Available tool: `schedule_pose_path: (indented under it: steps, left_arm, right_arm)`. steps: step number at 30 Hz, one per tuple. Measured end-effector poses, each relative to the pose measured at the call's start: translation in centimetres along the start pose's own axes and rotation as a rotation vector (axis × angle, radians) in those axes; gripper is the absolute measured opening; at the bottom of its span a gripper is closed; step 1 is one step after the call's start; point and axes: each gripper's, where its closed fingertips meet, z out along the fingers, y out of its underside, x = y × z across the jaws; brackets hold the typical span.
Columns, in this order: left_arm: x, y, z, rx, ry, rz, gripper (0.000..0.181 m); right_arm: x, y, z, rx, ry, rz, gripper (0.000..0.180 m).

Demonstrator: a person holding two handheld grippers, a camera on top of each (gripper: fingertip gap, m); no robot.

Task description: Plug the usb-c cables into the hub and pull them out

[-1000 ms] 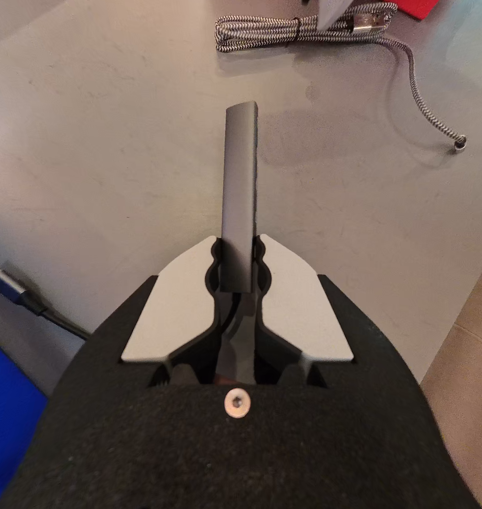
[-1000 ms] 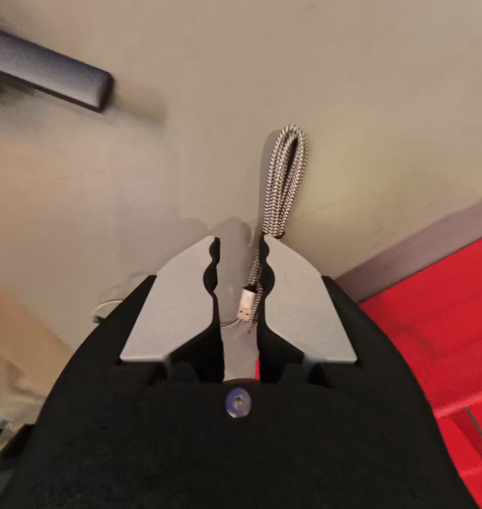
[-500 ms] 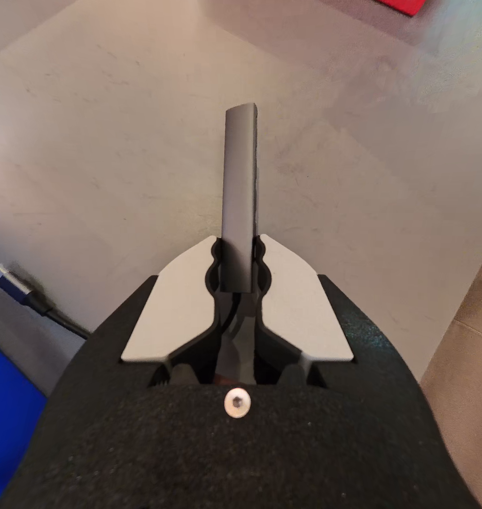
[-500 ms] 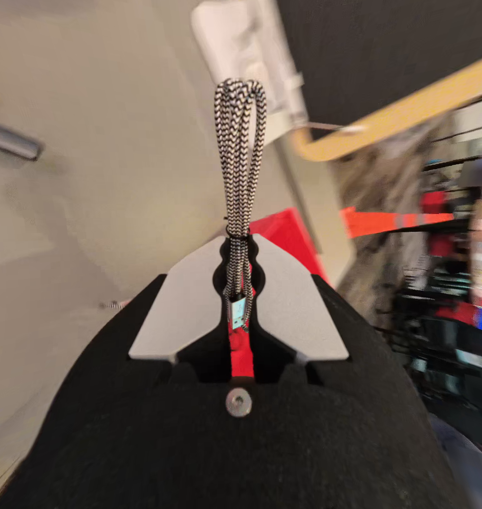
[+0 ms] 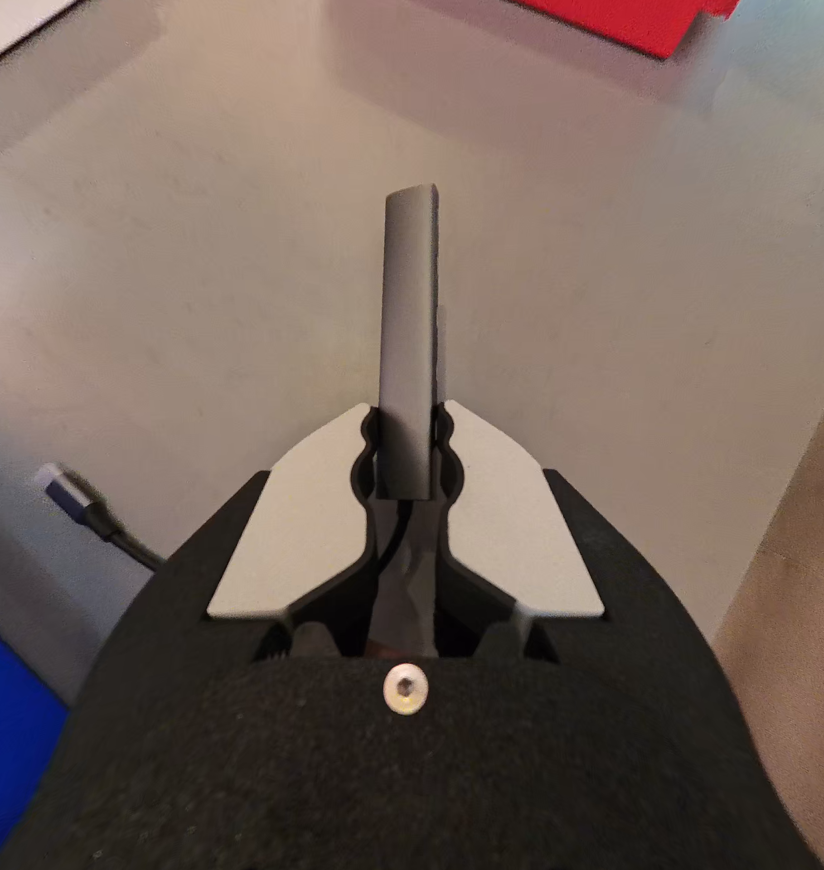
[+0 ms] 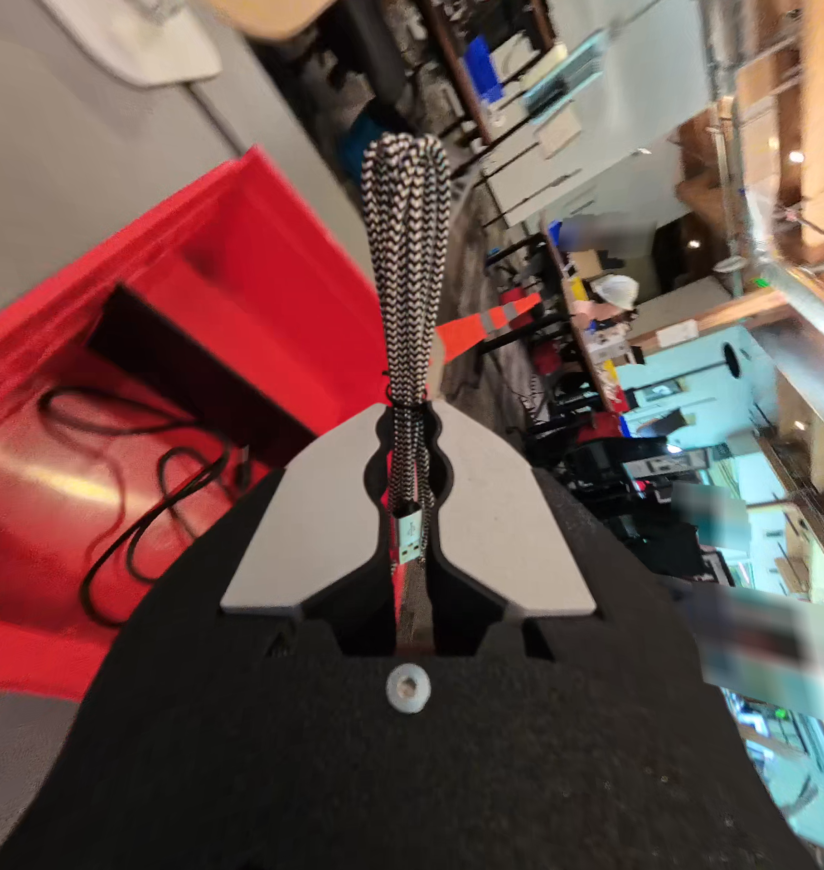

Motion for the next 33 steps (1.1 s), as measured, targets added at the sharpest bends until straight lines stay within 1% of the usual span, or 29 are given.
schedule_pose_path:
  steps: [2,3,5,6,7,10,11,12,13,14,16,18,22,23,26,29,31,32,33]
  left_arm:
    - [0.4,-0.5,-0.1,0.022,0.018,0.02,0.022]
    - [0.5,-0.5,-0.1,0.026,0.023,0.028,0.022]
    - [0.9,-0.3,0.0,0.015,0.044,0.051,0.022]
    - [1.0,-0.3,0.1,0.018,0.048,0.065,0.022]
    - [1.2,-0.3,0.2,0.018,0.053,0.074,0.022]
    - [1.5,-0.4,0.2,0.021,0.065,0.072,0.022]
    - [1.6,-0.5,0.2,0.022,0.068,0.071,0.022]
    - [1.6,-0.5,0.2,0.023,0.068,0.072,0.022]
    - [1.6,-0.5,0.2,0.022,0.065,0.075,0.022]
    - [1.5,-0.5,0.1,0.023,0.061,0.076,0.022]
    - [1.5,-0.5,-0.1,0.029,0.062,0.071,0.022]
    - [1.3,-0.4,-0.1,0.031,0.071,0.059,0.022]
    - [1.1,0.3,0.1,0.01,0.063,0.067,0.022]
    - [1.1,0.4,0.1,0.01,0.063,0.067,0.022]
    - [1.3,0.1,0.0,0.022,0.071,0.057,0.022]
    - [1.5,0.0,0.0,0.028,0.074,0.06,0.022]
    - [1.7,0.0,0.1,0.02,0.083,0.066,0.022]
    - [1.9,0.0,0.2,0.017,0.081,0.069,0.022]
    - [2.0,0.1,0.2,0.015,0.081,0.073,0.022]
  right_arm:
    - [-3.4,1.5,0.6,-0.015,-0.118,-0.1,0.011]
    - [-5.1,2.2,0.8,-0.022,-0.204,-0.152,0.012]
    - [-8.8,3.7,0.7,-0.06,-0.457,-0.219,0.012]
    - [-9.6,4.7,1.0,-0.108,-0.528,-0.236,0.011]
    - [-10.0,5.7,1.5,-0.167,-0.577,-0.263,0.012]
    - [-9.8,7.8,3.6,-0.317,-0.638,-0.402,0.012]
    - [-9.0,7.8,4.5,-0.348,-0.616,-0.469,0.012]
    - [-7.6,7.3,5.3,-0.355,-0.557,-0.542,0.012]
    - [-6.5,6.2,5.5,-0.349,-0.538,-0.588,0.011]
    - [-5.4,4.7,5.4,-0.324,-0.521,-0.592,0.011]
    - [-2.7,1.1,4.7,-0.239,-0.487,-0.521,0.012]
    - [-0.2,-1.4,3.4,-0.185,-0.467,-0.443,0.012]
    - [6.5,-5.0,1.9,-0.068,-0.192,-0.356,0.012]
    - [7.5,-5.5,1.2,-0.044,-0.17,-0.343,0.012]
    - [10.4,-6.5,-0.8,-0.01,-0.081,-0.316,0.011]
    - [11.4,-6.6,-0.8,0.027,0.052,-0.246,0.011]
    - [10.5,-4.8,0.2,0.002,0.139,-0.17,0.011]
    - [8.8,-3.5,0.8,-0.005,0.126,-0.147,0.011]
    - [6.4,-2.1,1.3,-0.014,0.064,-0.156,0.011]
